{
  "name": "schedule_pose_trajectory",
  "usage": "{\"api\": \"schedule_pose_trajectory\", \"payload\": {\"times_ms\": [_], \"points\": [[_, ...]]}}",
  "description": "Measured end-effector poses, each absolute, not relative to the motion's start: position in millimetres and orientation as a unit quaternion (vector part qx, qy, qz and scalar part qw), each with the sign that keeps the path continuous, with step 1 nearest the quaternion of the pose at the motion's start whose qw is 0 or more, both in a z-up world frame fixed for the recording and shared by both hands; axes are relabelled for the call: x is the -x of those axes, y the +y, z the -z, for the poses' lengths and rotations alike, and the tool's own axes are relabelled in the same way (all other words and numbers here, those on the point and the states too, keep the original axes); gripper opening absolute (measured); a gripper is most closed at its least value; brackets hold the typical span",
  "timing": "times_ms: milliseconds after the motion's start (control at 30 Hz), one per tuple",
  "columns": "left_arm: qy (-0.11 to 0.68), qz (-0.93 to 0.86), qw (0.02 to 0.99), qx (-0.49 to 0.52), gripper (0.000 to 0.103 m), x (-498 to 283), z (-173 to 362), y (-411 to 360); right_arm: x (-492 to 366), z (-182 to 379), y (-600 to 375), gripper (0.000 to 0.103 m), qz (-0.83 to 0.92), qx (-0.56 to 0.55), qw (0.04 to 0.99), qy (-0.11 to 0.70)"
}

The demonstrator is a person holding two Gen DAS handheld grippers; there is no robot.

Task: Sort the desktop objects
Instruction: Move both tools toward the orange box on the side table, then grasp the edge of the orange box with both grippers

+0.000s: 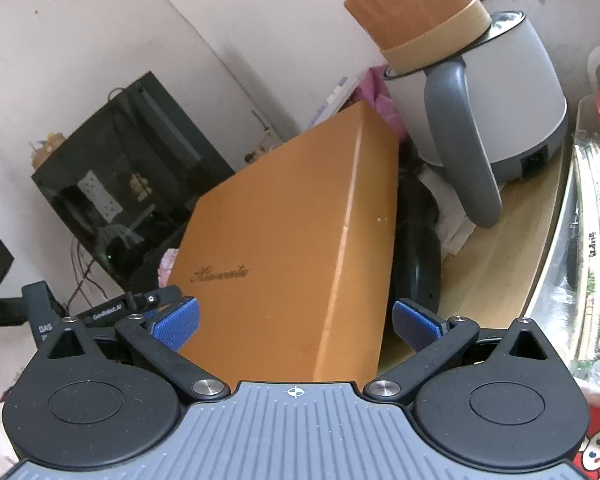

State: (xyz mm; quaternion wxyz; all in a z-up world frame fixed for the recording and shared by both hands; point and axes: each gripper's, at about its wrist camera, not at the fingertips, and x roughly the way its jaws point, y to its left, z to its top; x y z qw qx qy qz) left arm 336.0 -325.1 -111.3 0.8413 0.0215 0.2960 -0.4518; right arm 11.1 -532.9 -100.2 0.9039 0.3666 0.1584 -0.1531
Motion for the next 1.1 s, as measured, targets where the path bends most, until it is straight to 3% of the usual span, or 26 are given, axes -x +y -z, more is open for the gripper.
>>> {"api": "schedule_pose_trajectory", "payload": {"times_ms": [333,667,933,1100], "points": [[0.351,0.518,0.78,0.009,0.103,-363,117,-333,-24,109,-537,0.102,0.152,-0.373,0.899,0.173],[0.353,0.532,0.769,-0.003,0.103,-361,119,-339,-36,118,-535,0.091,0.156,-0.375,0.89,0.207],[0.353,0.523,0.776,-0.007,0.103,-353,116,-338,-32,117,-532,0.09,0.155,-0.372,0.89,0.213],[0.36,0.515,0.778,-0.001,0.095,-348,113,-332,-27,115,-534,0.09,0.156,-0.374,0.889,0.214]]}}
